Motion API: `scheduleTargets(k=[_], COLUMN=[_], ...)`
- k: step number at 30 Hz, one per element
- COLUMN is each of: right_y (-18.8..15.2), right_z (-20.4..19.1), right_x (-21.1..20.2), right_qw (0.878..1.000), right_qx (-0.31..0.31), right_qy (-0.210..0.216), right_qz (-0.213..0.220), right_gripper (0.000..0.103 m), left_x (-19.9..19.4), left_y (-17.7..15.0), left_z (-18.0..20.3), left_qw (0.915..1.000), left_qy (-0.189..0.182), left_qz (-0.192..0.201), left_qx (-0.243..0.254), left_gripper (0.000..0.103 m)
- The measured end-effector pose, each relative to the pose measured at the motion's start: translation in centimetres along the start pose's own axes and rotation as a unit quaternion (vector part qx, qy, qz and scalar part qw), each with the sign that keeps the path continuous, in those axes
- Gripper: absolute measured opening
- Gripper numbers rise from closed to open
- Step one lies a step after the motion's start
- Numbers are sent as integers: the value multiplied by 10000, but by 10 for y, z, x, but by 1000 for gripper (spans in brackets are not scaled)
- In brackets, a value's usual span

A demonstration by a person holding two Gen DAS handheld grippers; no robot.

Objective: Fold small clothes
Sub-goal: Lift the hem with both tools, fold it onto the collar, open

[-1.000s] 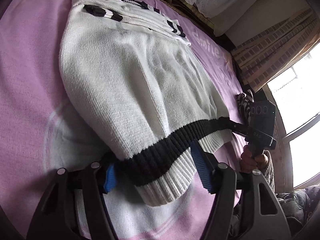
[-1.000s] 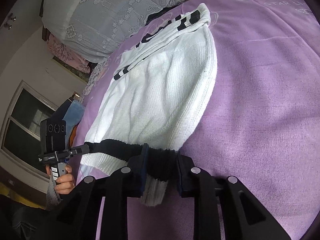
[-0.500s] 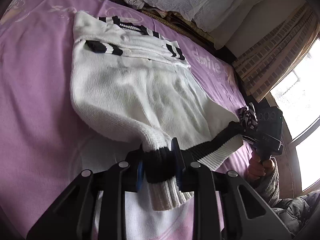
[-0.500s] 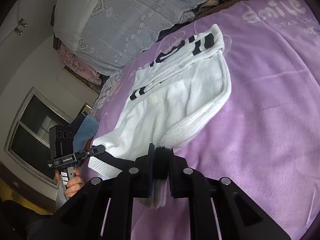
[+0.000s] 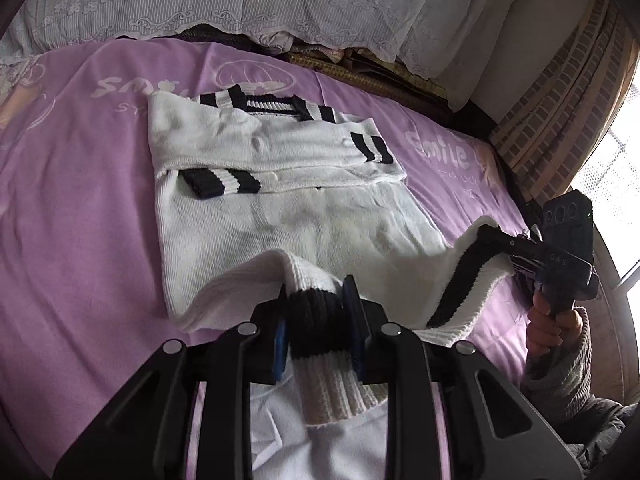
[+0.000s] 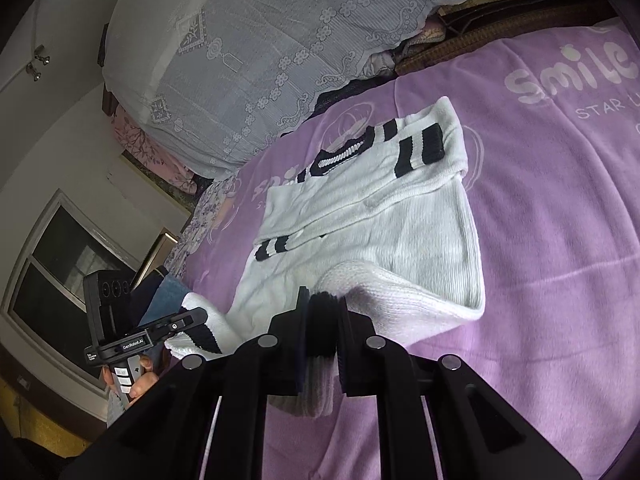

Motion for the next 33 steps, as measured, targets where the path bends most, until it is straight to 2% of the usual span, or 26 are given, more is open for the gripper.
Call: scheduleTargets(k=[14, 28, 33], right_y=[74, 123, 143], right_z=[4, 28, 39], right_x=[38, 78, 95], right_qw=[9997, 9979, 9964], right_qx=[74, 388, 573], right_qy=[-28, -114, -37], right_qz=[250, 514, 616], right_gripper=[12, 12, 12], left_x=[13, 41, 51], left_y=[66, 119, 140], left_z=[-19, -38, -50], left_qw=[9987, 9961, 9950], left_qy=[334, 635, 593], left_qz=[347, 552, 636], left_qx=[-169, -273, -495], left_gripper=[23, 23, 23])
Point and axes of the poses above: each gripper's, at about its wrist camera, not at the fingertips, and x roughly the way its jaws point, z to its right, y to its top, the point moved 4 cm from there along x, roughly the way its jaws point, and after that the axes turned 4 degrees about -x, right-handed, at the moved point
